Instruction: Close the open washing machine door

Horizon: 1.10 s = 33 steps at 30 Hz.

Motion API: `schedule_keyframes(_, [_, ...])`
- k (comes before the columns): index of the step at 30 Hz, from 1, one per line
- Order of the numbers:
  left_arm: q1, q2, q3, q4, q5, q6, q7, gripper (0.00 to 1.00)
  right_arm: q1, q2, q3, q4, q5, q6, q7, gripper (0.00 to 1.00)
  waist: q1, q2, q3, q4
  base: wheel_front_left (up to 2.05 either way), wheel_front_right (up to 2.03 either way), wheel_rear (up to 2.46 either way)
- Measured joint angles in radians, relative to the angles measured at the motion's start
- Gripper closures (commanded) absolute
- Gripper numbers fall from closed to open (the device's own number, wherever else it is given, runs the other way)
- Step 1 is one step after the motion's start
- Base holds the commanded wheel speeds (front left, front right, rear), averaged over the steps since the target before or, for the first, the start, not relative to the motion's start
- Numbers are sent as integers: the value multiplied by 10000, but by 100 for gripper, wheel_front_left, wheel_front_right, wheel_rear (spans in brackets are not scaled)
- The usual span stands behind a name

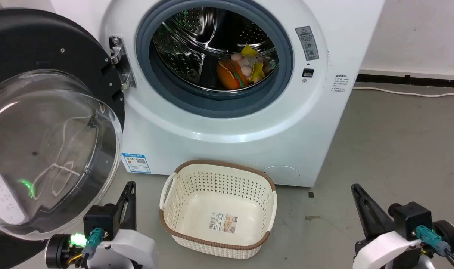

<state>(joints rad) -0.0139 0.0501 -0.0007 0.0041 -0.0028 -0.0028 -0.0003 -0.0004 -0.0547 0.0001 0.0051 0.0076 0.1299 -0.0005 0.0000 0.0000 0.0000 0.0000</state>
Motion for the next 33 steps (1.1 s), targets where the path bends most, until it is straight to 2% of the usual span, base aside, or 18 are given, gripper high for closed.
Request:
schedule_keyframes(28, [1, 0, -2, 0, 0, 0, 0, 100, 0, 0, -2, 0, 0, 0, 0, 100, 0, 0, 0, 0, 0, 0, 0])
schedule_keyframes(29, [-3, 0, 4, 8, -2, 0, 0, 0, 0, -2, 2, 6, 6, 0, 0, 0, 0, 0, 0, 0, 0, 0, 0])
schedule_keyframes(33, [-4, 0, -2, 13, -2, -2, 0, 0, 0, -2, 4, 12, 6, 0, 0, 0, 0, 0, 0, 0, 0, 0, 0])
